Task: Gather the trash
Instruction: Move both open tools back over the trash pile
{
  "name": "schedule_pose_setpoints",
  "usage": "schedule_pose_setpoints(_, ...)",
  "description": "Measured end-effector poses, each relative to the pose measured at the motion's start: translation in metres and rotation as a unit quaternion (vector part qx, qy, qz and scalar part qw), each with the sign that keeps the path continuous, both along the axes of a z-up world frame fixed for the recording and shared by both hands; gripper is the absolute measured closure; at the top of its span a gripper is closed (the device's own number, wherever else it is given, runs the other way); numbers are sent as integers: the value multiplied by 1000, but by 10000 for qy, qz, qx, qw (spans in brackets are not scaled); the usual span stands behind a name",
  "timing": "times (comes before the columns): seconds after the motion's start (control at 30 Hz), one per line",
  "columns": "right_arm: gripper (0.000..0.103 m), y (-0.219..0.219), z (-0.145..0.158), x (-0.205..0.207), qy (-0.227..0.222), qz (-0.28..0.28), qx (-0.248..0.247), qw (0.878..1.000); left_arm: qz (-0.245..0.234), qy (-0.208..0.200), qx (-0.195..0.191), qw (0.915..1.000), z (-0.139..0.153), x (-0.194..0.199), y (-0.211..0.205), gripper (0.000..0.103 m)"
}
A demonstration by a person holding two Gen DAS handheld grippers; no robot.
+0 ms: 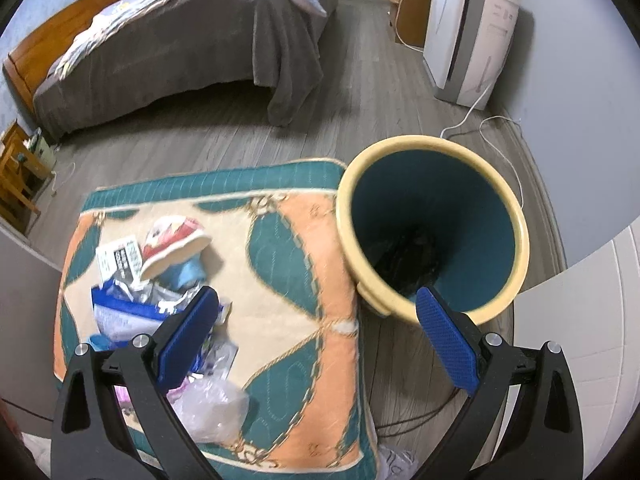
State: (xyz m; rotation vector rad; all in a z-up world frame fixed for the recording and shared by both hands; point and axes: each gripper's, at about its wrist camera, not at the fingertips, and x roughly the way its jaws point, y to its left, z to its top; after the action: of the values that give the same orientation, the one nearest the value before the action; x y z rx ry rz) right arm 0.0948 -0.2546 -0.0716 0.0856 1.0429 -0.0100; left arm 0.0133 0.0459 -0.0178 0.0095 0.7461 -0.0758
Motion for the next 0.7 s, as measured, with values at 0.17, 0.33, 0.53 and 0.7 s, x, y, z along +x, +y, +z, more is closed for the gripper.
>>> schedule_pose_setpoints(0.17, 6, 33, -12, -22, 24, 116, -60, 9999, -52, -51, -75, 9999, -1, -8, 5, 7)
schedule_pose_setpoints(0.33, 6, 52, -30, -33, 162, 23, -181, 9997, -115, -81, -98, 9999, -1, -10, 12, 7)
schedule_pose_setpoints(0.53, 6, 69, -55, -43, 472, 16, -209, 9987, -215, -4, -34, 9998, -5, -11, 11, 7)
schedule_pose_setpoints(0.7, 6, 80, -69, -49, 635, 7, -262, 9976, -377, 41, 172, 9991, -9, -11, 7, 7)
